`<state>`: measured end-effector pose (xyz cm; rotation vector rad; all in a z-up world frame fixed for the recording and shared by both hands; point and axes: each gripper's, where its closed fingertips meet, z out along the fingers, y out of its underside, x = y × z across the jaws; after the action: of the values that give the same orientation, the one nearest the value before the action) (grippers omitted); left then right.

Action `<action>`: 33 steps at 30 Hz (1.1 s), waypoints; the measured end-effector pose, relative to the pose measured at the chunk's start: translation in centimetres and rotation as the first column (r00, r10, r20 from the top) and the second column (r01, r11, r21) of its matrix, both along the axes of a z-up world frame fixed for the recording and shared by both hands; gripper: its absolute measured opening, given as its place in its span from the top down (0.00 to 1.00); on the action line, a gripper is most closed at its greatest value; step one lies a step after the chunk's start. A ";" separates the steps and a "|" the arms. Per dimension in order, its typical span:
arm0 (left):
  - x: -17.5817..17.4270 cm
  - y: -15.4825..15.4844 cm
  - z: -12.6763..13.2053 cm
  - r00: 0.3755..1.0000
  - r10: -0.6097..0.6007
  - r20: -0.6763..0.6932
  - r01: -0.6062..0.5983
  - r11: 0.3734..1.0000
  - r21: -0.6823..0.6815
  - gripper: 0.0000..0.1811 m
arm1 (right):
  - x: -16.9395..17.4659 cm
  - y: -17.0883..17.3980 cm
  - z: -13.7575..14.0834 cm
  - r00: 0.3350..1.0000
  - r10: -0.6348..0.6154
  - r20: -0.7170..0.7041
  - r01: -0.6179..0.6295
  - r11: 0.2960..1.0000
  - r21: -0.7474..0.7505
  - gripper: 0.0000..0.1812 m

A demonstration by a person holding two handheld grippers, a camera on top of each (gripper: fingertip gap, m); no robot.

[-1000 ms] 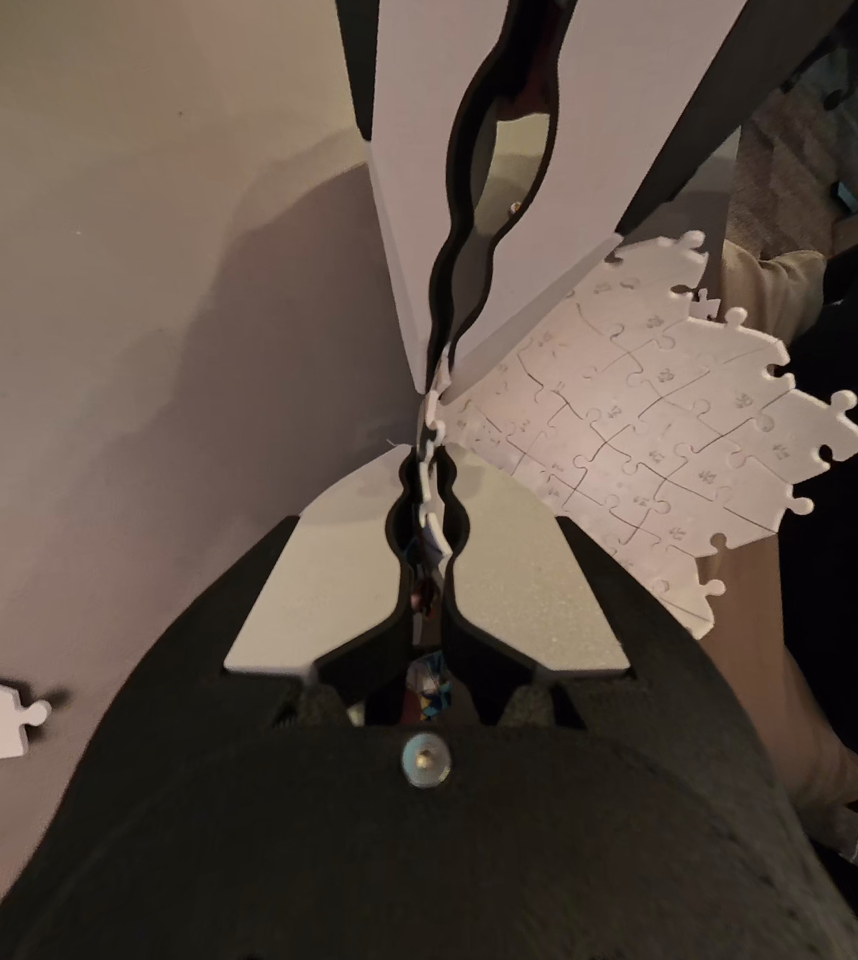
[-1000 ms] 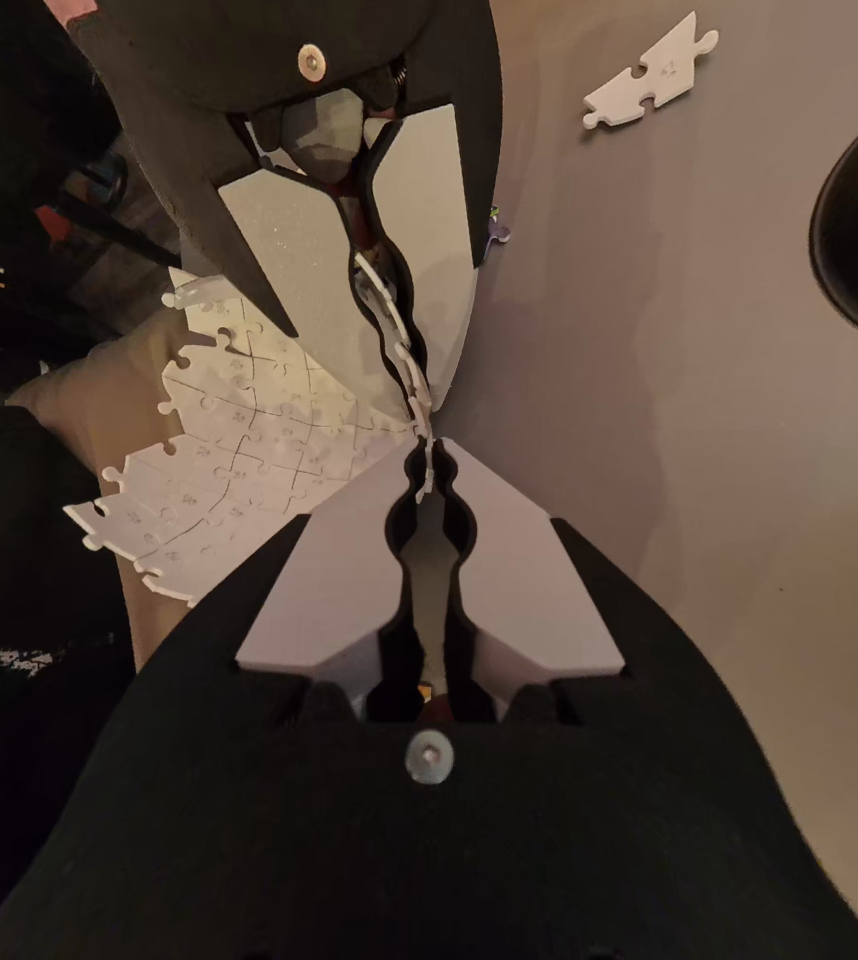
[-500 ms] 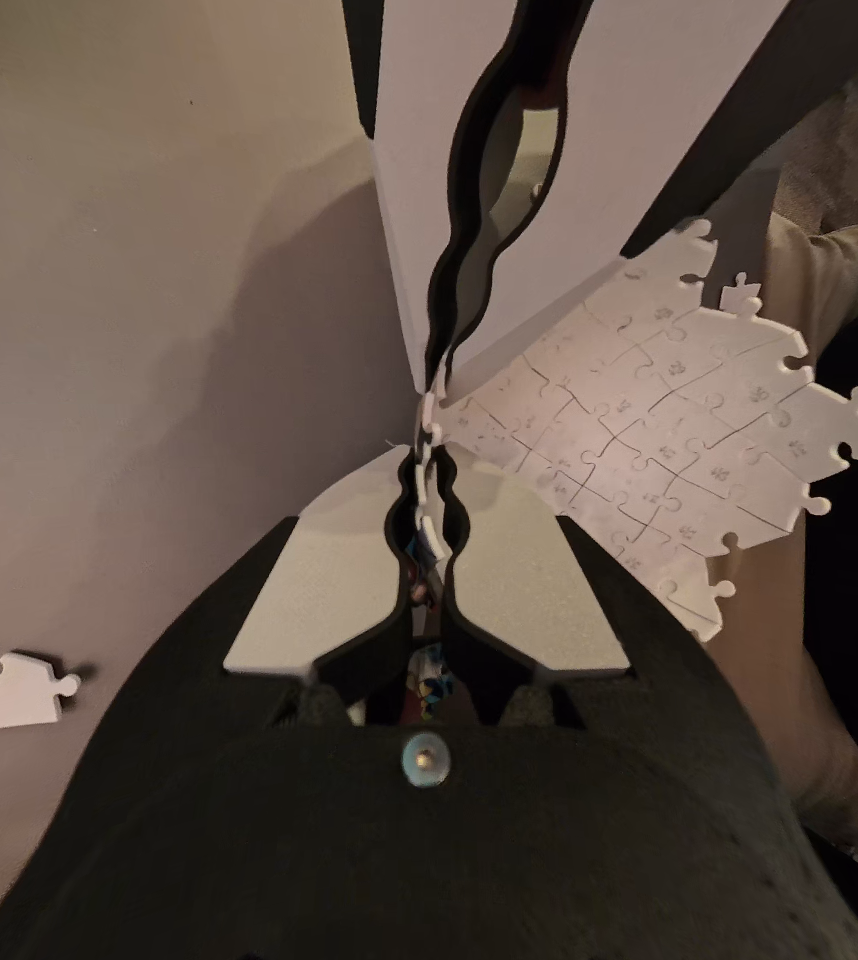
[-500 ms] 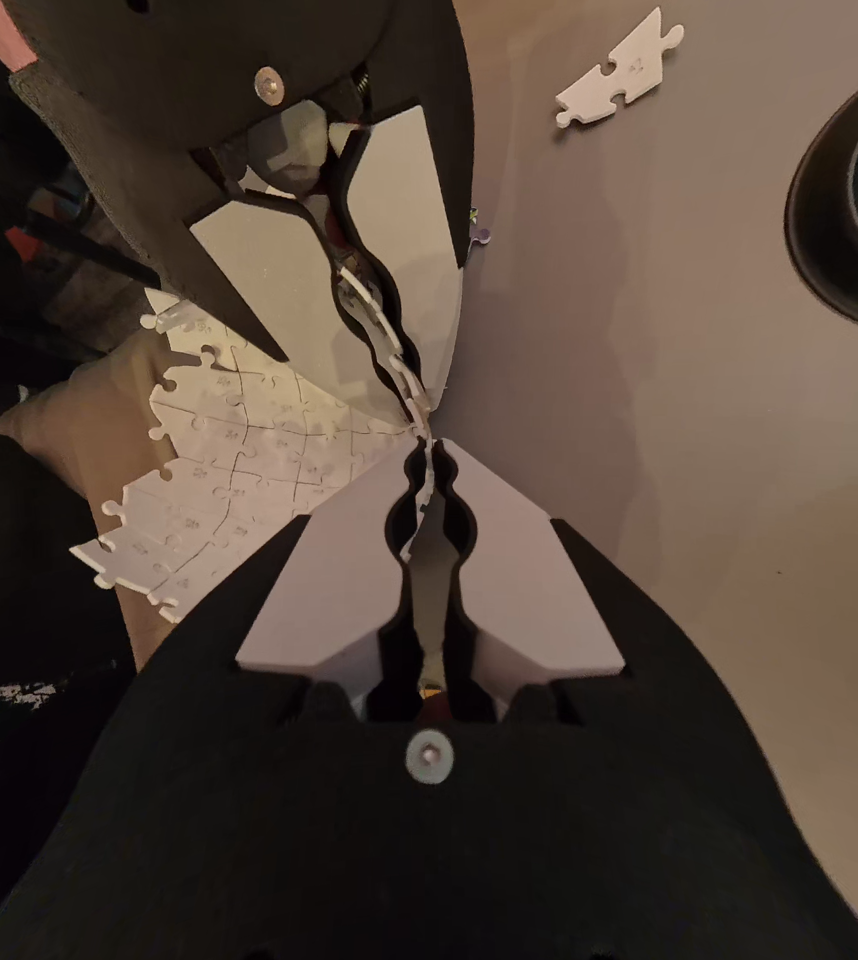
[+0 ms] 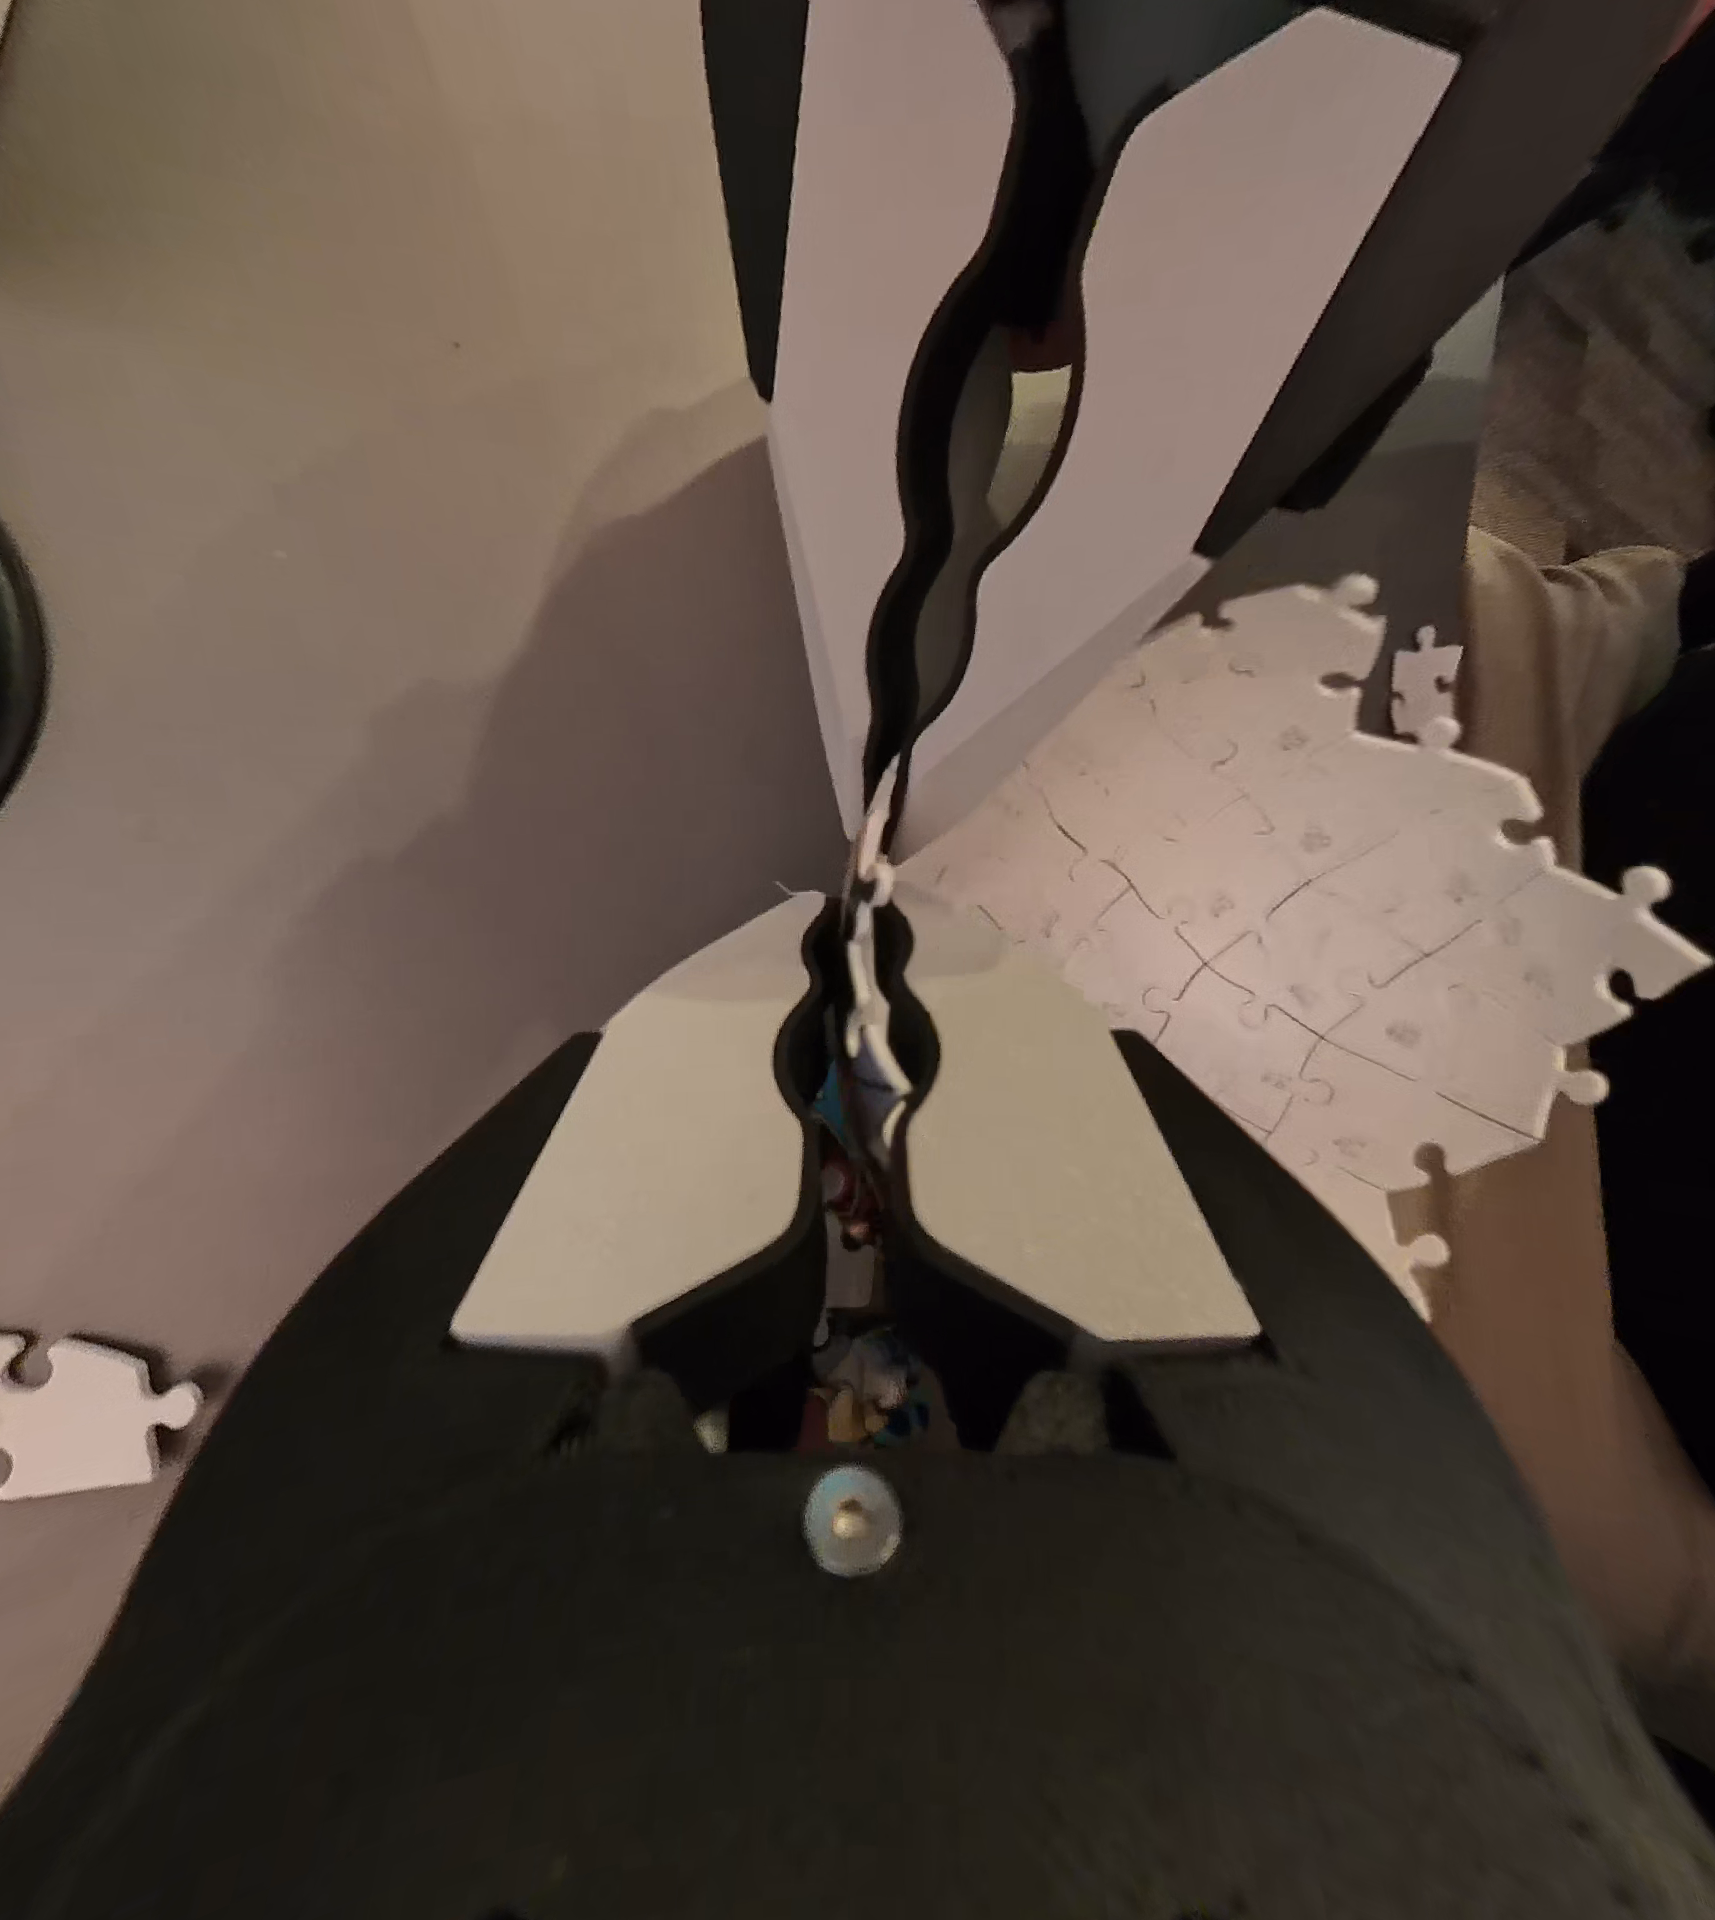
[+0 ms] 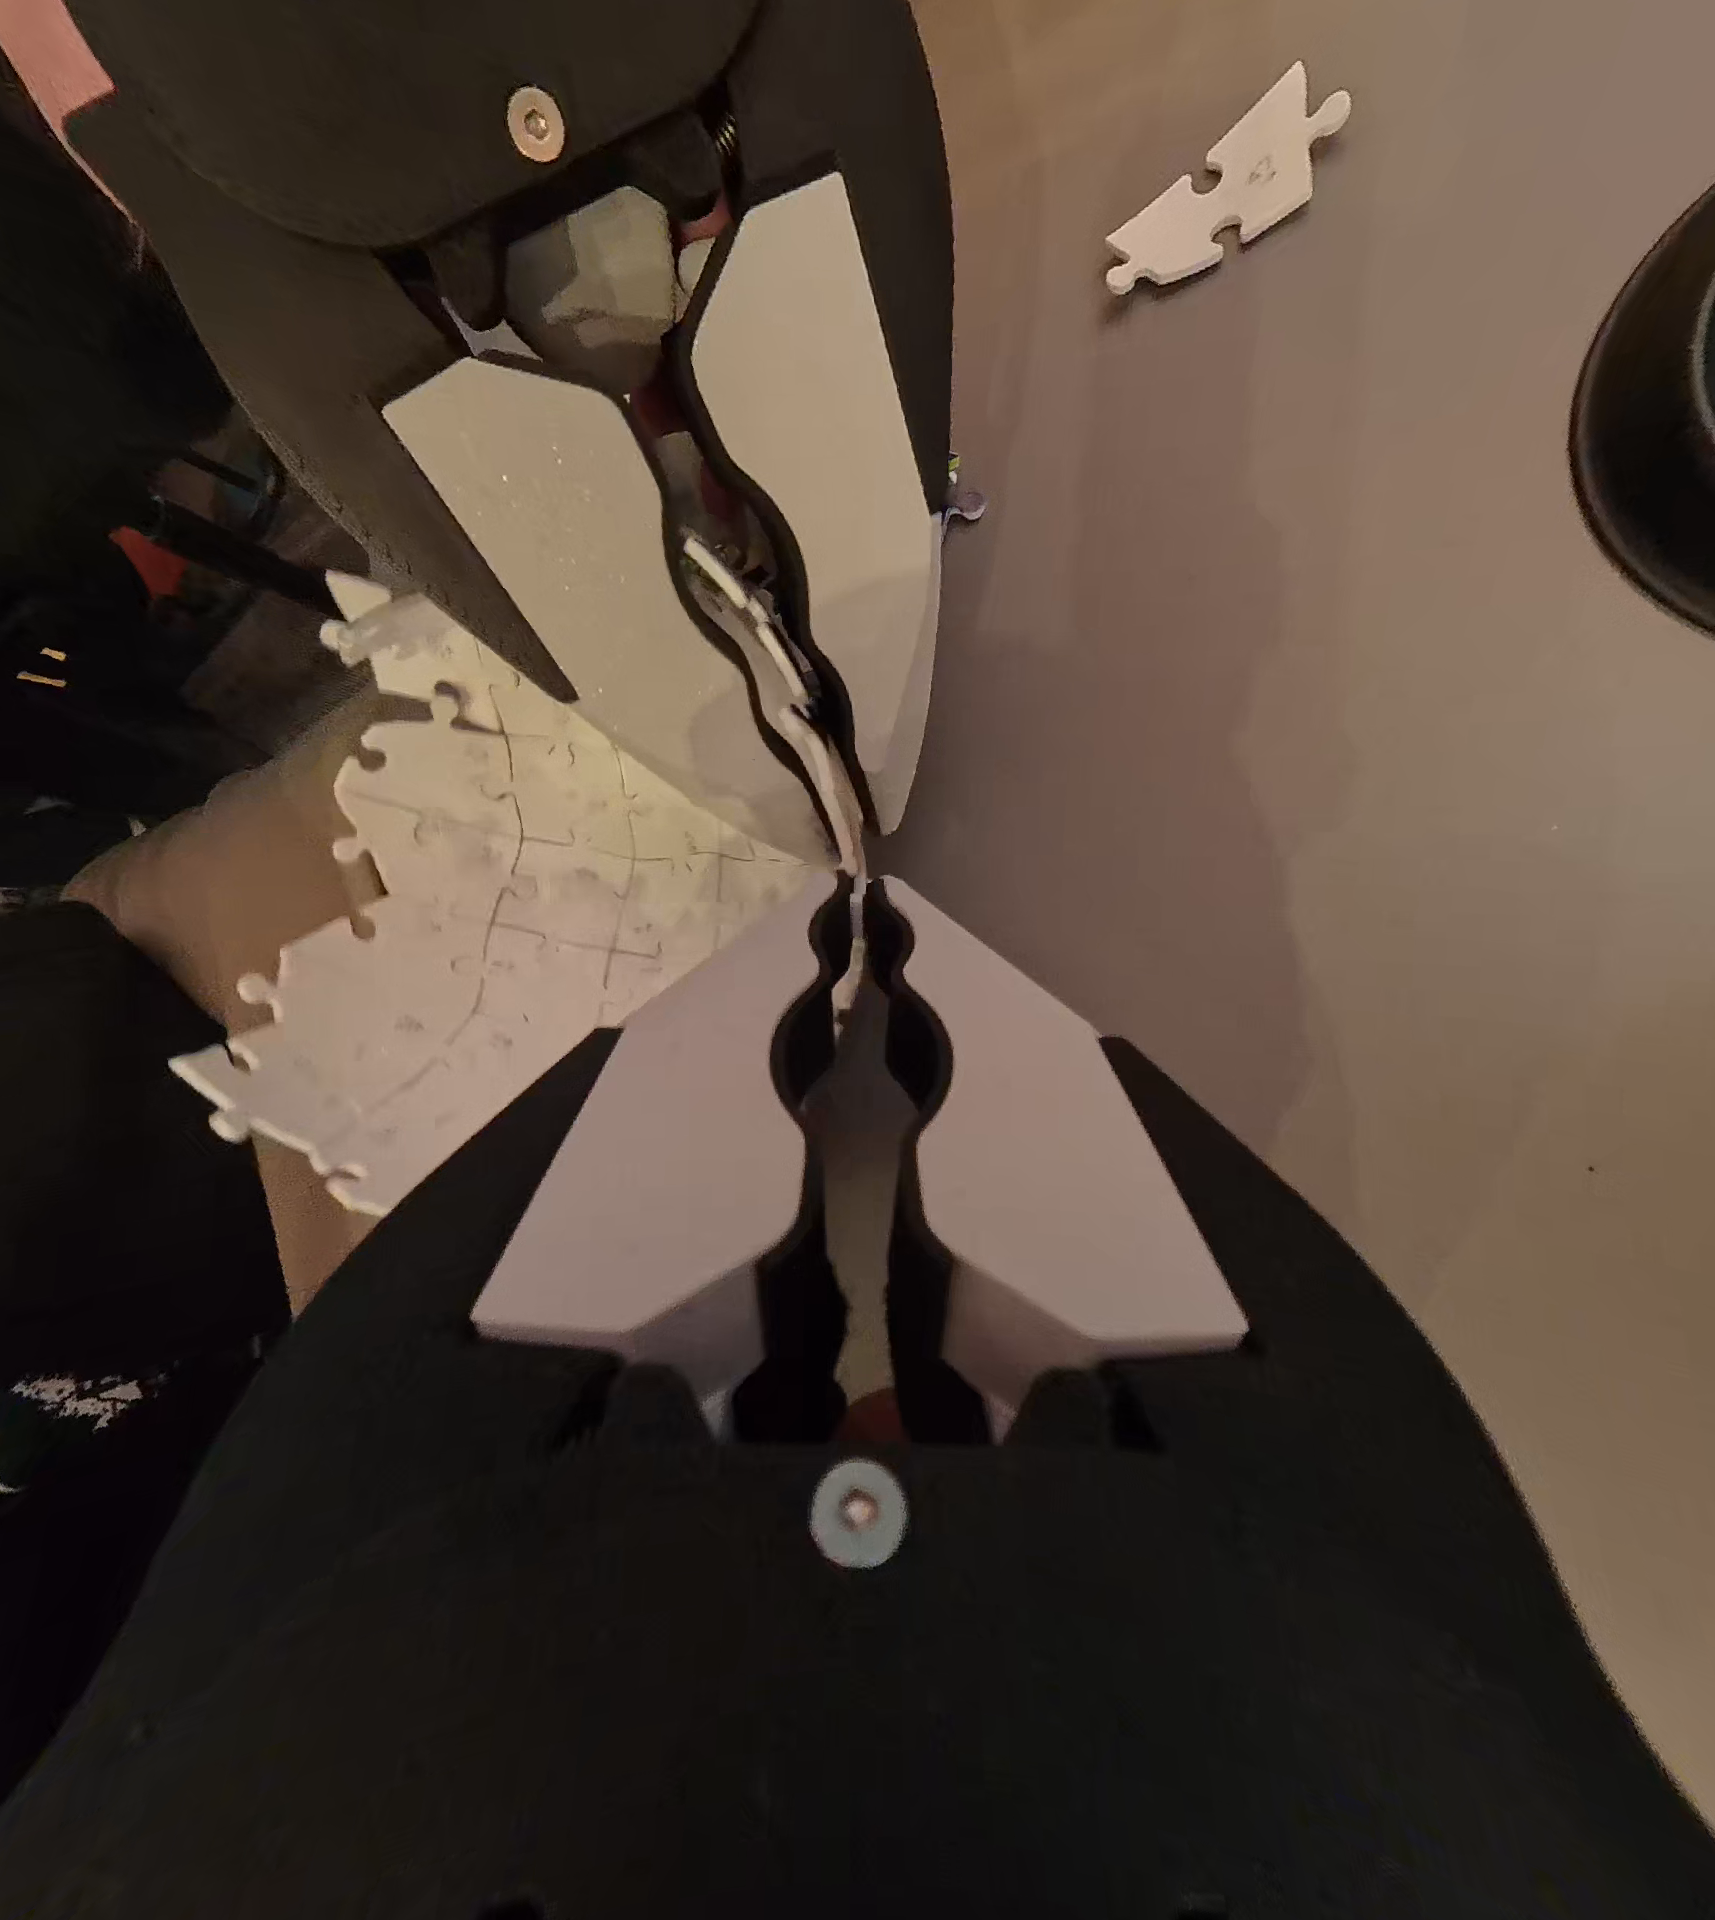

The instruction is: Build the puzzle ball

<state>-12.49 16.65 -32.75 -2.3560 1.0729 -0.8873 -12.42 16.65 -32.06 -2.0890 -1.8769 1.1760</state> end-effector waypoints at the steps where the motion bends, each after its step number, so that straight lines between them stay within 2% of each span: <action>1: 0.0 0.0 0.0 1.000 0.003 0.009 -0.003 1.000 -0.003 0.98 | 0.0 0.1 0.0 1.000 -0.001 -0.001 0.001 1.000 0.003 1.00; 14: 0.0 -0.1 0.1 0.999 0.008 0.042 -0.007 1.000 -0.025 0.99 | -0.1 0.2 -0.1 0.999 -0.017 -0.036 0.015 0.999 -0.036 0.99; 19: -0.1 -0.1 0.2 0.999 0.007 0.041 -0.006 1.000 -0.018 0.99 | 0.5 -0.2 -0.5 1.000 0.001 -0.010 -0.002 0.994 -0.111 0.90; 21: -0.1 -0.1 0.2 0.999 0.006 0.043 -0.005 1.000 -0.018 0.99 | 0.6 -0.7 -0.9 1.000 0.026 -0.003 -0.026 0.993 -0.119 0.92; 23: -0.1 -0.2 0.2 0.999 0.000 0.039 0.001 1.000 -0.020 0.99 | 0.6 -0.9 -1.4 0.999 0.039 0.006 -0.038 0.993 -0.113 0.98; 33: -0.3 -0.5 0.2 1.000 0.005 0.021 -0.003 0.998 -0.056 0.99 | 0.5 -1.3 -1.4 0.996 0.094 -0.012 -0.094 0.994 -0.047 0.99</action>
<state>-12.79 16.18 -32.56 -2.3880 1.0477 -0.9505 -11.93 15.31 -33.43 -2.0351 -1.9824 1.2599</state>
